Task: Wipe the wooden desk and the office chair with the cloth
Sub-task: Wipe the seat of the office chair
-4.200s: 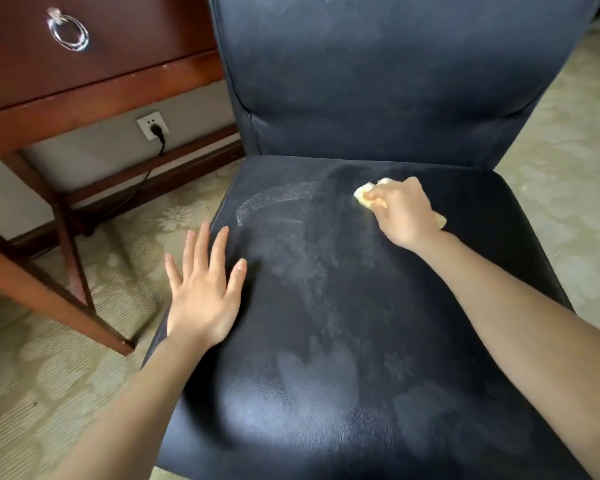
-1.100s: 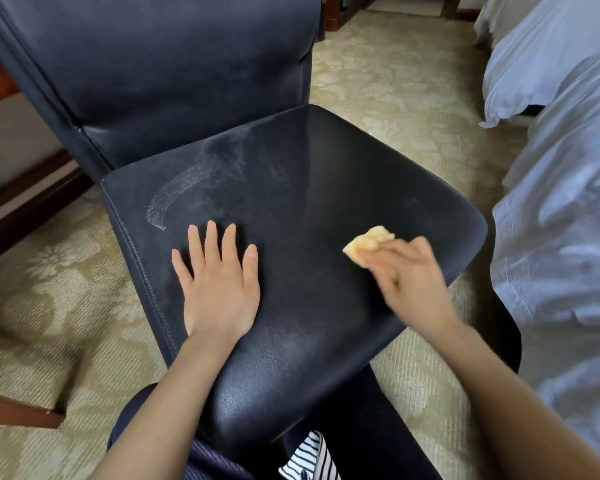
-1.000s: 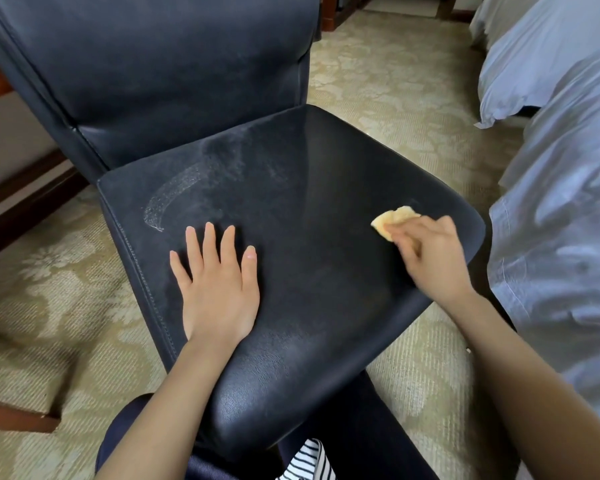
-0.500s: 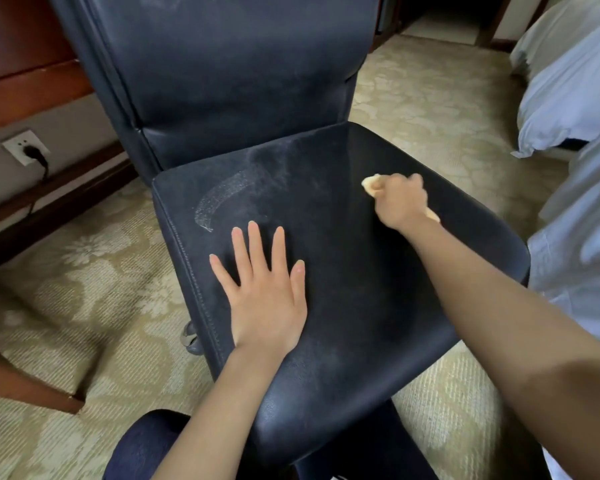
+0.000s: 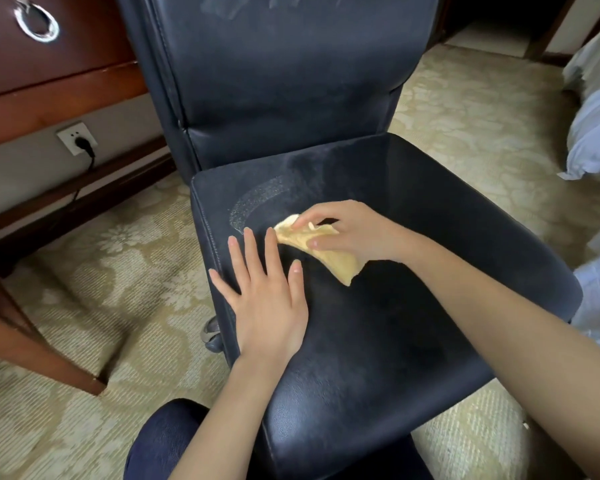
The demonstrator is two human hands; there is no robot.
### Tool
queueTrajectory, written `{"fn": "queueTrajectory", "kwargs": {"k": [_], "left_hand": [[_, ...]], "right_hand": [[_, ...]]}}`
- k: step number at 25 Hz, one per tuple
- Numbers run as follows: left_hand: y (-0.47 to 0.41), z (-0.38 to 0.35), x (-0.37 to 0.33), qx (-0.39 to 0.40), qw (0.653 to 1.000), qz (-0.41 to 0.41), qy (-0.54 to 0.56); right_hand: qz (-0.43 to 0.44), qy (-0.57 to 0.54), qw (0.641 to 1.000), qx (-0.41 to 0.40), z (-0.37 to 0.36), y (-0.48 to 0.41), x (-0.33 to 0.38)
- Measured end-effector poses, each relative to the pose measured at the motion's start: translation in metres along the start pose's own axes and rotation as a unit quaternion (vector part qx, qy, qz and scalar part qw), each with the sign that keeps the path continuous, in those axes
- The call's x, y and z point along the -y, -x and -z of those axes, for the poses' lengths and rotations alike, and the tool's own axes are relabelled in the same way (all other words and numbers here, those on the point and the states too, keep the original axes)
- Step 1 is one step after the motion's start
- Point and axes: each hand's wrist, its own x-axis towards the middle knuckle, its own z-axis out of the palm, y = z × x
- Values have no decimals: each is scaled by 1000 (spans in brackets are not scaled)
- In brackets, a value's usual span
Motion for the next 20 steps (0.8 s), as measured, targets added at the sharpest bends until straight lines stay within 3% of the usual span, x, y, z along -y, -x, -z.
{"fn": "queueTrajectory", "kwargs": {"k": [2,5,7,11,13,16,20], "left_hand": [[0,0,3,-15,1000,-1,24],[-1,-1,6,-24,999,-7,35],[-2,-2,8,-26,999,-12,30],[-2,-3,10,-27,999,-15,23],[-2,-2,9,-27,999,-15,16],[-2,-2,8,-25,1000,-14,7],[-1,0,7,-21,1000,-9,8]], "right_hand": [[-17,-116,993,-14,9,10,1],[-35,-169,980,-96,24,17,-8],[-42,-106,976,-186,40,19,-12],[-15,154,939,-307,82,19,-5],[9,215,924,-315,96,16,11],[62,226,940,-249,99,5,46],[166,31,964,-207,90,-8,94]]}}
